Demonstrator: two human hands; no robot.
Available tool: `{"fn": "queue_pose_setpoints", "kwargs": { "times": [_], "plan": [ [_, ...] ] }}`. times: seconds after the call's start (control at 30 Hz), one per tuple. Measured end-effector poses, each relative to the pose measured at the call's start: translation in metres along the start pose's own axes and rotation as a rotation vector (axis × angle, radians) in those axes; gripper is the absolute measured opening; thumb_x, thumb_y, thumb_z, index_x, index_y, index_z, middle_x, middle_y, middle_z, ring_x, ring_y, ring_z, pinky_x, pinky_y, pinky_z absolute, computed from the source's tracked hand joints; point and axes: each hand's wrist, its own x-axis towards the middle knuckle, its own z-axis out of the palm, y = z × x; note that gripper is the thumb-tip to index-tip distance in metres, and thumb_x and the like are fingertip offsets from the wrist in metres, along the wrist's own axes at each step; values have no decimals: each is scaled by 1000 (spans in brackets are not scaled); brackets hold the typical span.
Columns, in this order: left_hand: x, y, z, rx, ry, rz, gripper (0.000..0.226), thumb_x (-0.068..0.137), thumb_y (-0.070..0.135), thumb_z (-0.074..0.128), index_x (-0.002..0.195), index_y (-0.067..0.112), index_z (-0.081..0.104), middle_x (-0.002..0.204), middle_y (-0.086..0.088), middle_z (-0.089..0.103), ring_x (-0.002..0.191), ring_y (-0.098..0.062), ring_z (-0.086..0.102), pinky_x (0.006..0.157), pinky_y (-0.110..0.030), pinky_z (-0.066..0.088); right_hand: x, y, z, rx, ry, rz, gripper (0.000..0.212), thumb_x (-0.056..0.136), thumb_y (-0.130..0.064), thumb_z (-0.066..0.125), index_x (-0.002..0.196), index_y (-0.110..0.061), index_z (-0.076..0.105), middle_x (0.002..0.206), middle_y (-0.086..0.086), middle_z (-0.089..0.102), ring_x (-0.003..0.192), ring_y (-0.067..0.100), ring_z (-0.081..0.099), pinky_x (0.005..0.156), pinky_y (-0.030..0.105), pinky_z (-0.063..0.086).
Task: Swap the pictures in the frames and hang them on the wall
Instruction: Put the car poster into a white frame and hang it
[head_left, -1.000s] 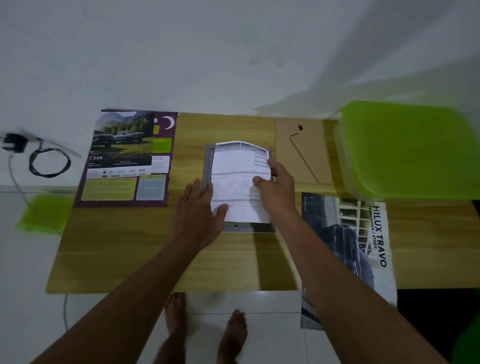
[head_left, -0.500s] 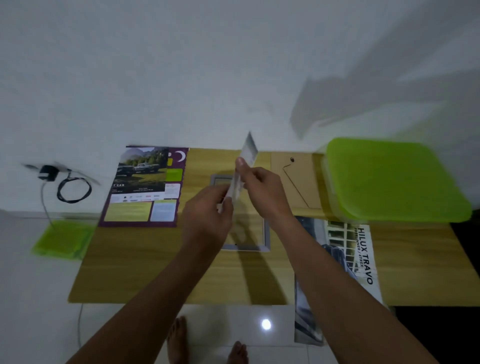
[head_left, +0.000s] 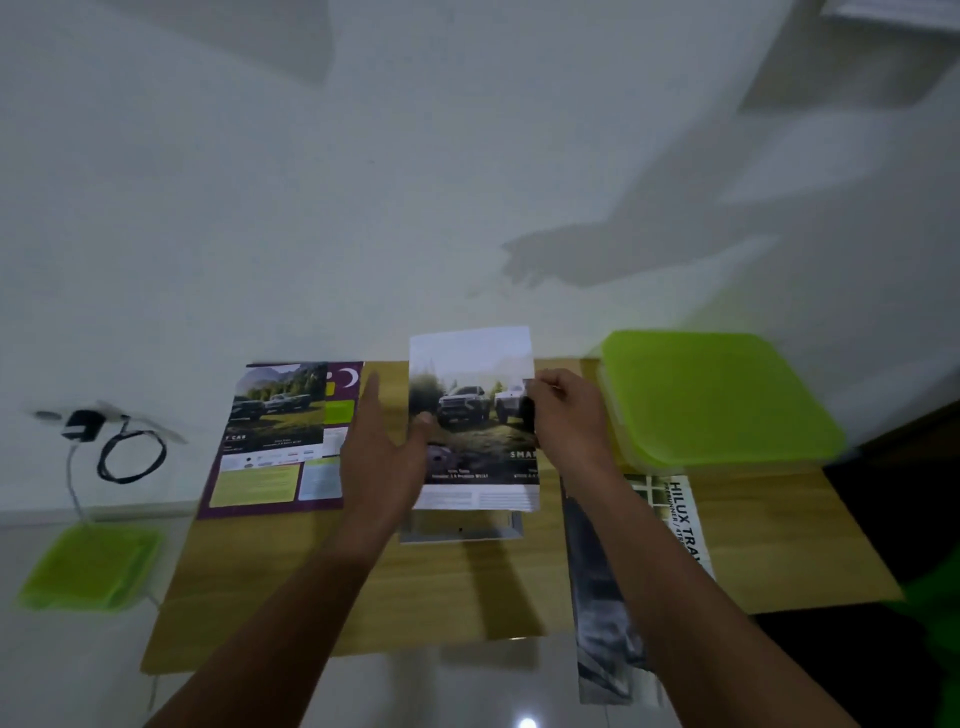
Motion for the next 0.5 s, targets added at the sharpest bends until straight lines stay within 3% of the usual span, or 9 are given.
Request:
{"fn": "queue_pose_setpoints", "kwargs": {
  "times": [0.07,0.13,0.23,0.3,0.4,0.5],
  "plan": [
    [5,4,-2,-152,-156,-100,73,87,18,69,149,32,32,131,-5,59,108,-19,60,70,-23,52,-5,6,-9,15,26,6,15,99,-18,55,105,-12,68,97,-2,67,87,13,62,68,23,46],
    [3,4,0,-146,-229,-50,73,82,3,71,144,27,42,119,-5,65,92,-11,63,51,-11,44,-10,17,-18,35,60,-13,14,99,-18,57,110,-16,65,96,2,69,81,13,64,65,24,52],
    [-5,2,11,-63,-232,-25,68,79,3,74,138,27,51,111,-1,66,80,3,59,53,-15,47,-15,41,-34,-4,60,-24,17,99,-21,58,115,-26,62,93,6,69,83,22,67,72,38,58],
    [-14,-2,25,-34,-263,-39,68,77,2,74,137,25,52,107,0,69,75,-4,64,54,-20,50,-20,59,-47,-23,19,3,25,97,-18,62,120,-27,62,95,8,69,87,24,68,76,42,59],
    [-29,-12,56,-35,-372,-38,72,76,-3,72,139,24,51,97,5,72,78,-10,67,51,-17,49,-25,89,-70,-48,-57,81,44,88,-10,72,127,-26,60,94,9,65,89,26,67,80,43,59],
    [-44,-23,95,8,-424,-61,73,74,-2,74,138,25,52,98,6,72,76,-14,69,59,-30,55,-23,126,-93,-120,-61,131,49,84,-9,76,128,-25,60,85,3,60,87,27,66,82,43,58]
  ]
}}
